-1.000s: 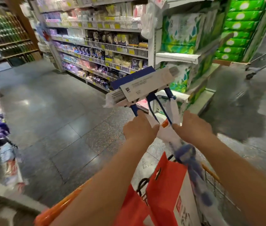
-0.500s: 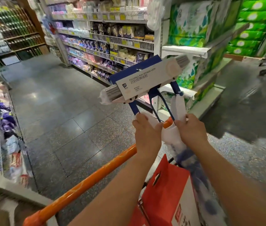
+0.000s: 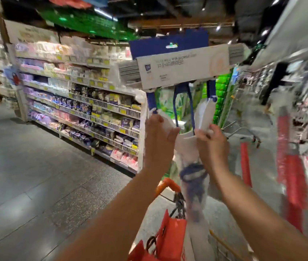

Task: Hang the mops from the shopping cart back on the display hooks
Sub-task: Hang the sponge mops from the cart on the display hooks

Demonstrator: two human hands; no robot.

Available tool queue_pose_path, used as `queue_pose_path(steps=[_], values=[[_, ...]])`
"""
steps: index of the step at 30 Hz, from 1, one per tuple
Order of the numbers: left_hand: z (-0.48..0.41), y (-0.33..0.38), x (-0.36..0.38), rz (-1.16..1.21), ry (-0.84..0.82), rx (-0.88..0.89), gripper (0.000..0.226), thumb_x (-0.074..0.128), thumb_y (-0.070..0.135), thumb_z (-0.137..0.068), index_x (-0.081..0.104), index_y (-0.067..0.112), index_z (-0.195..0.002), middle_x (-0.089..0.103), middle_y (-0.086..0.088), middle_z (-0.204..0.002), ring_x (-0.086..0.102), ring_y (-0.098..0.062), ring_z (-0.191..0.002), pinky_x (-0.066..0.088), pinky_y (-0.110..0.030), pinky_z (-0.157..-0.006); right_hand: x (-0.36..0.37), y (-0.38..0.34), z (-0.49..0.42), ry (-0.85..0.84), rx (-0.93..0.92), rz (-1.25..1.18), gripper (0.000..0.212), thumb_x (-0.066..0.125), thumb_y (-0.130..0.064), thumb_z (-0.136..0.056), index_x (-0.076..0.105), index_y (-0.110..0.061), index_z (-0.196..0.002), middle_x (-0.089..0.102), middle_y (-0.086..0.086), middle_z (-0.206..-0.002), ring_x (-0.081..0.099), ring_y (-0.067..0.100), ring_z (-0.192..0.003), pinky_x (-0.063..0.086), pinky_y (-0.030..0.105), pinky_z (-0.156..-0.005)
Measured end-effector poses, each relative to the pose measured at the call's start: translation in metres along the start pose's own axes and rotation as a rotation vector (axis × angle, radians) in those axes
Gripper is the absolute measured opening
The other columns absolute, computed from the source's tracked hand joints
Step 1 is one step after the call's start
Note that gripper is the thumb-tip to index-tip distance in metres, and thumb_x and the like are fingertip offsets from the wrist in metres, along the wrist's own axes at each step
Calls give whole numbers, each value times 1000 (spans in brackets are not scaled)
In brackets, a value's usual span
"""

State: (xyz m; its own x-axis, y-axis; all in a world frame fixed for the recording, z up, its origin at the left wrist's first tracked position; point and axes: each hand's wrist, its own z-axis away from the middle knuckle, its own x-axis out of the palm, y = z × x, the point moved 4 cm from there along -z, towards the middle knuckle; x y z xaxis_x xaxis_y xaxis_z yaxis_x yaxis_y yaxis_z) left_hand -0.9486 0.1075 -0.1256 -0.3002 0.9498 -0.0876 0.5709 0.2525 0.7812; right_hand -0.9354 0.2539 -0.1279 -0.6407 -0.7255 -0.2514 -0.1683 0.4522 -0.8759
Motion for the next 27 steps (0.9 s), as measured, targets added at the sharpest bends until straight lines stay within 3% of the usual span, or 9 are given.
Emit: queue_pose_path(steps=[4,8,11,13,16,18,22,25,27], values=[[-9,63,-32,285,102,-2,49,80,8,-75,36,25,-91,48,6,-79,56,-19,-71,53,-39,-69,-37,-75,23,188,-104,-85,37,64,-37,-80,63,-13,-108,71,11,-100,65,29,-94,49,37,-77],[-2,112,-54,518,92,1,52,77,7,-78,34,28,-98,60,-8,-100,66,-20,-83,54,-27,-70,-72,-129,55,310,-182,-141,14,67,-23,-85,62,-18,-97,65,1,-77,65,26,-83,47,35,-71],[7,149,-63,575,-14,36,57,75,12,-81,34,23,-120,61,5,-99,64,-4,-83,50,-14,-67,-100,-157,79,383,-217,-177,15,70,-24,-82,56,-27,-86,66,-2,-74,65,22,-75,52,38,-73],[14,174,-68,593,-61,73,64,74,15,-82,35,23,-132,61,9,-100,64,-6,-86,53,-22,-72,-121,-176,96,427,-246,-176,15,71,-25,-82,61,-23,-92,69,0,-78,64,17,-71,51,33,-69],[29,212,-73,623,-121,113,72,73,21,-83,30,29,-141,59,0,-121,63,-19,-102,55,-38,-86,-155,-199,119,492,-285,-187,14,72,-27,-79,63,-26,-89,71,2,-79,66,18,-70,53,36,-67],[40,237,-76,662,-166,126,81,71,23,-85,22,25,-150,54,-4,-133,60,-22,-111,53,-37,-91,-178,-212,134,531,-294,-172,19,75,-32,-77,63,-28,-91,72,1,-80,68,18,-72,55,38,-69],[62,286,-80,732,-191,184,85,71,23,-85,19,19,-153,50,-6,-140,56,-21,-118,50,-38,-96,-227,-237,164,619,-302,-159,25,79,-33,-74,59,-32,-90,66,-9,-71,66,15,-72,56,46,-77],[80,323,-84,761,-245,215,88,71,22,-86,15,22,-154,46,-4,-144,54,-19,-121,47,-35,-100,-258,-251,187,664,-318,-192,27,79,-34,-74,62,-31,-95,68,-7,-73,68,17,-74,56,47,-77],[93,349,-87,816,-278,253,90,71,19,-85,13,21,-154,42,-5,-148,50,-18,-126,45,-36,-103,-280,-261,204,696,-342,-214,23,79,-34,-74,60,-34,-87,68,-7,-73,69,16,-74,57,47,-76]])
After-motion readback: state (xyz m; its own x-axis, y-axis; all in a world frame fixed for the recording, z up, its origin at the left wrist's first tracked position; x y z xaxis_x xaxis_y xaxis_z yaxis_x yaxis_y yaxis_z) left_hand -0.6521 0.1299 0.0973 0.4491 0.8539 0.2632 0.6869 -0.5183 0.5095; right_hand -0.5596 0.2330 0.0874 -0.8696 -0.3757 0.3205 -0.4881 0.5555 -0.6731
